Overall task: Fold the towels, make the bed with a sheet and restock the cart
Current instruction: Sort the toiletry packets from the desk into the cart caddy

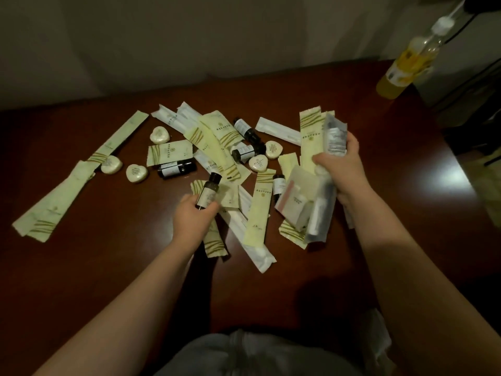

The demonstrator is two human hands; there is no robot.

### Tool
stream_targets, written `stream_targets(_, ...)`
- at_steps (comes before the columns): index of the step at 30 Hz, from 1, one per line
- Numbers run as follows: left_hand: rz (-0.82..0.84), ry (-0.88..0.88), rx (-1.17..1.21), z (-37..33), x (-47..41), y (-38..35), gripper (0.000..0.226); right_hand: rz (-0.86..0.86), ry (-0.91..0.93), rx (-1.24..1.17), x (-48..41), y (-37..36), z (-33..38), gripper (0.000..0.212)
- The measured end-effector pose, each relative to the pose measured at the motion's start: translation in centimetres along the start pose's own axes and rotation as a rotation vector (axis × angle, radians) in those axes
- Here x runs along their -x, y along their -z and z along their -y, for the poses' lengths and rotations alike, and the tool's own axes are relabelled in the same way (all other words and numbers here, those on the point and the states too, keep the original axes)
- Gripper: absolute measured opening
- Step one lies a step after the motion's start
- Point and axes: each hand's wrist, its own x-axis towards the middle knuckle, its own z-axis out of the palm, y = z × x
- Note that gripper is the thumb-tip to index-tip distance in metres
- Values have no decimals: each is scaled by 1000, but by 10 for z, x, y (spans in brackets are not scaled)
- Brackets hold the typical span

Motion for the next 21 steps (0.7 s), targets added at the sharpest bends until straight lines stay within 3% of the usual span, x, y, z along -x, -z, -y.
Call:
stream_targets(3, -4, 62, 80, 1, 9, 9, 18, 23, -51, -127, 14, -8, 6, 73)
stream_targets(8, 2, 162, 402, -12, 26, 25, 7, 128, -121, -282, 29, -33, 5, 68)
stream_targets(14, 54, 27, 456, -43, 37, 43, 26, 261, -240, -440, 48, -64, 13, 61)
stream_targets(18, 266, 189, 595, -59, 49, 62, 33, 285, -215, -385, 55, -77, 25, 66)
stream_targets(21, 412, 165, 484, -63, 63, 73, 45, 176, -138, -224, 63, -80, 29, 76)
